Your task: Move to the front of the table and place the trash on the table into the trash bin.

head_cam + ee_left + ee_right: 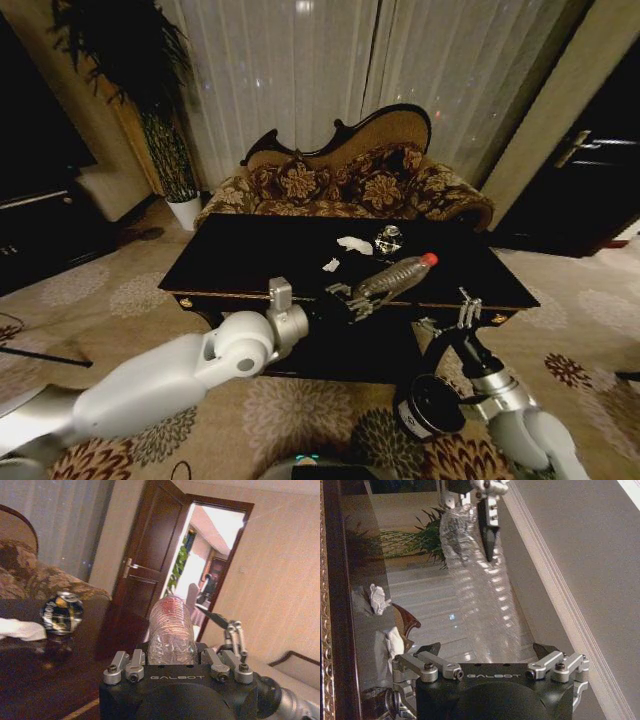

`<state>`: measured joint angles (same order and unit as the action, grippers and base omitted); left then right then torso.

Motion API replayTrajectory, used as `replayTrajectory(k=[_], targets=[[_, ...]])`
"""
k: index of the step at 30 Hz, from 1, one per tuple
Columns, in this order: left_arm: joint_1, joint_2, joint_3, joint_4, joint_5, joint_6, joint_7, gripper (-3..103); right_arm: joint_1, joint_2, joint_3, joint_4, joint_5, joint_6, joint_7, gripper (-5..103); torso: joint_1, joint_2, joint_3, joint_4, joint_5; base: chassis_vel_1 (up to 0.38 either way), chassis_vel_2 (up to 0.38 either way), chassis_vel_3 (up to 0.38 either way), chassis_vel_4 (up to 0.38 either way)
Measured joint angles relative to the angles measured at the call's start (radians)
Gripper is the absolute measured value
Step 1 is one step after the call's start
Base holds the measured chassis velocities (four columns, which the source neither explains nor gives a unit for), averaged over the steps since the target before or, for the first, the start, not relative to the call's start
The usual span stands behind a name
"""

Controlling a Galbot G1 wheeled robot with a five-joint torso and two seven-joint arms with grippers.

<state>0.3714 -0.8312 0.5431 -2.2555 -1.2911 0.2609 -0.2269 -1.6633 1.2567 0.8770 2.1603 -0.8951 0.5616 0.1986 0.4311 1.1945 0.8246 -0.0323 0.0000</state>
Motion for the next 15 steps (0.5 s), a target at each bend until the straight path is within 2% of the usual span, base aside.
replayTrajectory(k=[7, 9, 14, 15], targets=[[0.043, -0.021, 0.011, -0.009, 0.01, 0.003, -0.013, 43, 0.002, 0.016, -0.015, -0.004, -0.02, 0.0, -0.001, 100, 0.0, 0.0, 0.0, 0.0, -0.0001, 0.0, 0.0, 0.0, 0.0], [0.087, -0.008, 0.025, -0.025, 0.03, 0.005, -0.014, 43, 0.006, 0.019, -0.019, -0.006, -0.023, 0.0, -0.001, 100, 0.0, 0.0, 0.0, 0.0002, 0.0, 0.0, 0.0, 0.0, 0.0], [0.097, -0.012, 0.048, -0.028, 0.041, 0.006, -0.012, 43, 0.004, 0.024, -0.02, -0.004, -0.028, 0.0, -0.003, 100, 0.0, 0.0, 0.0, 0.0001, -0.0001, 0.0, 0.0, 0.0, 0.0], [0.098, -0.013, 0.05, -0.028, 0.041, 0.006, -0.012, 43, 0.003, 0.025, -0.02, -0.004, -0.03, 0.001, -0.003, 103, 0.0, 0.0, 0.0, 0.0, -0.0001, 0.0, 0.0, 0.0, 0.0]])
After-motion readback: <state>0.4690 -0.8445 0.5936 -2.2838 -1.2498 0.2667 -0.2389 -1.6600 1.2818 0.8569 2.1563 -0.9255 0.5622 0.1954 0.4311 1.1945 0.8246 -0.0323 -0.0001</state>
